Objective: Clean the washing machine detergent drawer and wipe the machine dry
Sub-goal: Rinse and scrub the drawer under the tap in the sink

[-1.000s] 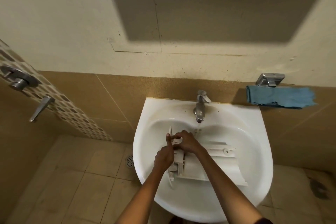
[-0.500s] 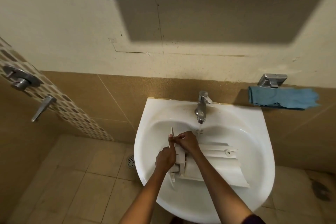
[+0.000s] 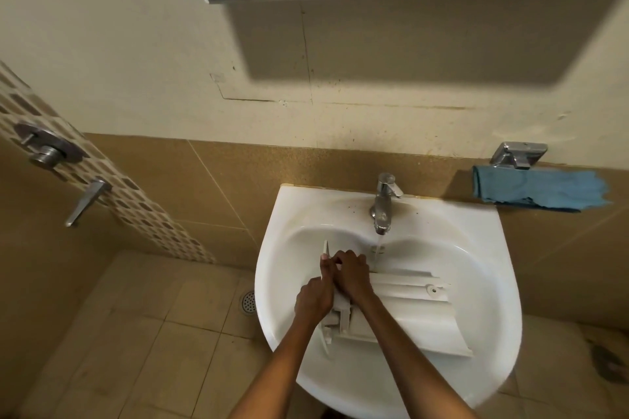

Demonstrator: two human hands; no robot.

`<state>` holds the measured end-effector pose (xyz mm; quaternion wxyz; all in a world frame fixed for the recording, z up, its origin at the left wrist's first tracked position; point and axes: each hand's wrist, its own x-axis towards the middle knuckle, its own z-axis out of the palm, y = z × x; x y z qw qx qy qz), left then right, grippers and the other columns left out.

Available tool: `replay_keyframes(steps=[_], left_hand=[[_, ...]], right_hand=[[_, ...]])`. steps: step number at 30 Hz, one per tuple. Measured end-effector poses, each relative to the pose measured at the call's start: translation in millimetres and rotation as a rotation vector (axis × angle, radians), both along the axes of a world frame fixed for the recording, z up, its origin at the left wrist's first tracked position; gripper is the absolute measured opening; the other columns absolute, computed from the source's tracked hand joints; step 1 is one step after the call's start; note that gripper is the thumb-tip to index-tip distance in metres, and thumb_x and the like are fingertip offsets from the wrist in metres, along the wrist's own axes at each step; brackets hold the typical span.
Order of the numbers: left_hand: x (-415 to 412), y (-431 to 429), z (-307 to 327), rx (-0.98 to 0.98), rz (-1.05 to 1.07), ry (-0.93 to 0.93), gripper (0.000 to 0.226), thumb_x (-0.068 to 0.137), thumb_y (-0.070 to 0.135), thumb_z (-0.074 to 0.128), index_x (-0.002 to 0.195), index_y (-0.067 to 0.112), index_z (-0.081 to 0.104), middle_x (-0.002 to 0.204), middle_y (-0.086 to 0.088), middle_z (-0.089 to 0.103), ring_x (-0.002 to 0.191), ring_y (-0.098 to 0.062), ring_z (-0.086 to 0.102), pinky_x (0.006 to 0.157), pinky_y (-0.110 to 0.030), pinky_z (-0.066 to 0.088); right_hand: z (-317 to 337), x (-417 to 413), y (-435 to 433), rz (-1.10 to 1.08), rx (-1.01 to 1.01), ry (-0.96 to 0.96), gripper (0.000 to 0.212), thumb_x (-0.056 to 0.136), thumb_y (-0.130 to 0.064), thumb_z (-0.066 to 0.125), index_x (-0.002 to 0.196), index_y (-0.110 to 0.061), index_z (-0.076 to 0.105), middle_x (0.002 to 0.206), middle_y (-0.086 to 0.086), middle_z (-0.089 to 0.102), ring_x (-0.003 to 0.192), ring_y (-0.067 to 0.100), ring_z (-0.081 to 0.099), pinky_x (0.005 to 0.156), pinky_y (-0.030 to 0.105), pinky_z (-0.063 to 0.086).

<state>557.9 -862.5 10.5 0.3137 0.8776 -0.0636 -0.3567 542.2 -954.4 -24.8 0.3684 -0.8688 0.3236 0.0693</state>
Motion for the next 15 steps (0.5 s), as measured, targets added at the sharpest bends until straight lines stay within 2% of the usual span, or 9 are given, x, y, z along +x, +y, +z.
replay_keyframes(steps=[3, 4, 6, 7, 8, 10, 11, 13, 15], left_hand=[[-1, -1, 0, 0.023, -0.031, -0.006, 0.069, 0.098, 0.046, -0.001, 0.126, 0.011, 0.052, 0.097, -0.016, 0.066, 0.092, -0.028, 0.061, 0.093, -0.040, 0.046], [-1, 0, 0, 0.035, -0.043, -0.025, 0.066, 0.098, 0.044, 0.000, 0.130, 0.013, 0.049, 0.096, -0.016, 0.066, 0.095, -0.029, 0.062, 0.092, -0.039, 0.046], [0, 0, 3, 0.030, -0.046, -0.038, 0.073, 0.096, 0.049, -0.002, 0.108, 0.012, 0.060, 0.074, -0.008, 0.061, 0.086, -0.027, 0.062, 0.088, -0.035, 0.046], [0, 1, 2, 0.040, -0.041, -0.048, 0.072, 0.097, 0.048, -0.001, 0.107, 0.011, 0.061, 0.066, -0.003, 0.054, 0.076, -0.024, 0.059, 0.085, -0.033, 0.045], [0, 1, 2, 0.054, -0.049, -0.056, 0.068, 0.099, 0.045, 0.002, 0.119, 0.012, 0.057, 0.064, 0.000, 0.050, 0.068, -0.020, 0.053, 0.082, -0.030, 0.042], [-1, -1, 3, 0.093, -0.068, -0.074, 0.058, 0.101, 0.042, 0.007, 0.139, 0.014, 0.041, 0.076, -0.005, 0.058, 0.068, -0.016, 0.051, 0.079, -0.030, 0.039], [-1, -1, 3, 0.134, -0.103, -0.086, 0.058, 0.101, 0.045, 0.010, 0.140, 0.016, 0.041, 0.092, -0.012, 0.063, 0.077, -0.020, 0.055, 0.081, -0.031, 0.041], [-1, -2, 2, 0.170, -0.083, -0.065, 0.069, 0.095, 0.058, 0.016, 0.126, 0.010, 0.054, 0.112, -0.018, 0.062, 0.099, -0.030, 0.058, 0.086, -0.034, 0.042], [0, -2, 2, 0.169, -0.039, -0.037, 0.076, 0.089, 0.068, 0.025, 0.114, 0.004, 0.059, 0.115, -0.017, 0.062, 0.106, -0.032, 0.057, 0.088, -0.035, 0.042]], right_hand=[[-2, -6, -5, 0.008, 0.049, -0.062, 0.029, 0.094, -0.037, 0.048, 0.107, -0.015, 0.061, 0.116, 0.002, 0.058, 0.112, 0.025, 0.045, 0.087, 0.033, 0.038], [-3, -5, -3, -0.019, 0.008, -0.086, 0.028, 0.093, -0.037, 0.049, 0.102, -0.015, 0.062, 0.111, 0.001, 0.060, 0.108, 0.024, 0.047, 0.084, 0.032, 0.039], [-4, -1, 5, -0.103, -0.055, -0.154, 0.024, 0.092, -0.034, 0.050, 0.090, -0.013, 0.062, 0.100, 0.001, 0.064, 0.099, 0.024, 0.050, 0.075, 0.031, 0.039], [-4, 0, 11, -0.149, -0.046, -0.192, 0.021, 0.092, -0.030, 0.051, 0.086, -0.012, 0.061, 0.096, 0.001, 0.065, 0.095, 0.024, 0.051, 0.071, 0.030, 0.038], [-6, 1, 14, -0.196, 0.000, -0.228, 0.018, 0.091, -0.025, 0.053, 0.081, -0.013, 0.060, 0.091, 0.001, 0.066, 0.092, 0.024, 0.053, 0.069, 0.029, 0.038], [-6, 1, 10, -0.287, 0.143, -0.307, 0.013, 0.088, -0.014, 0.057, 0.077, -0.013, 0.062, 0.082, 0.000, 0.067, 0.084, 0.022, 0.059, 0.067, 0.027, 0.042], [-3, -1, 5, -0.354, 0.240, -0.348, 0.012, 0.086, -0.007, 0.058, 0.077, -0.011, 0.064, 0.079, 0.000, 0.066, 0.080, 0.019, 0.060, 0.065, 0.025, 0.043], [5, -5, -11, -0.601, 0.542, -0.427, 0.019, 0.086, 0.005, 0.051, 0.084, -0.006, 0.067, 0.076, 0.005, 0.064, 0.071, 0.015, 0.059, 0.059, 0.018, 0.044], [6, -14, -32, -0.930, 0.926, -0.542, 0.025, 0.091, 0.008, 0.043, 0.085, -0.006, 0.063, 0.070, 0.007, 0.062, 0.061, 0.012, 0.056, 0.048, 0.014, 0.045]])
